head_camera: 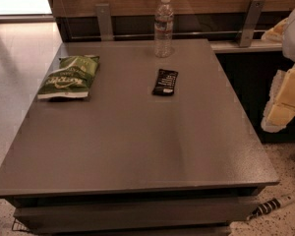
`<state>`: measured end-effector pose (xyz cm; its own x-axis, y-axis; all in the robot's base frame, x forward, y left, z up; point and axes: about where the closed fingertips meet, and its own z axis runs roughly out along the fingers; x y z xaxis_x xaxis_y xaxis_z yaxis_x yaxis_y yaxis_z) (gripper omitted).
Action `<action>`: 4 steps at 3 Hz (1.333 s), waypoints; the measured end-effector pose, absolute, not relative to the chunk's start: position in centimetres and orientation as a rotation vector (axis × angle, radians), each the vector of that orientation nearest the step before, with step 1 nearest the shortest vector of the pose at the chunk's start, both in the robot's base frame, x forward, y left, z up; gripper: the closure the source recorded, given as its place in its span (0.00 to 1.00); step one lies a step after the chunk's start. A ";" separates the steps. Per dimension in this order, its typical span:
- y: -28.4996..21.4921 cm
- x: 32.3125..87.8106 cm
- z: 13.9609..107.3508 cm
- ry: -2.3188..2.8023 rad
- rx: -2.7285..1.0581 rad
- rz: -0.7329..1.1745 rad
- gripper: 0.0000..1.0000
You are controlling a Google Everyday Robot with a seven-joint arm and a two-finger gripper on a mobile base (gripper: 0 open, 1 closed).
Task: Pick green jalapeno chip bag
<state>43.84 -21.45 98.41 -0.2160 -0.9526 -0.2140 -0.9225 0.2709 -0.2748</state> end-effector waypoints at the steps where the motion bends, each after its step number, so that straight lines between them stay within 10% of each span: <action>1: -21.5 43.8 98.4 2.210 -1.709 -0.125 0.00; 4: -11.0 53.6 100.1 1.778 -1.519 0.258 0.00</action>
Offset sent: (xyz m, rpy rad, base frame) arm 0.0477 0.0388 0.0061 0.1911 -0.0850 0.1002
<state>53.64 -10.99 100.07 0.0057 -0.7540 -0.6569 -0.9096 0.2690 -0.3166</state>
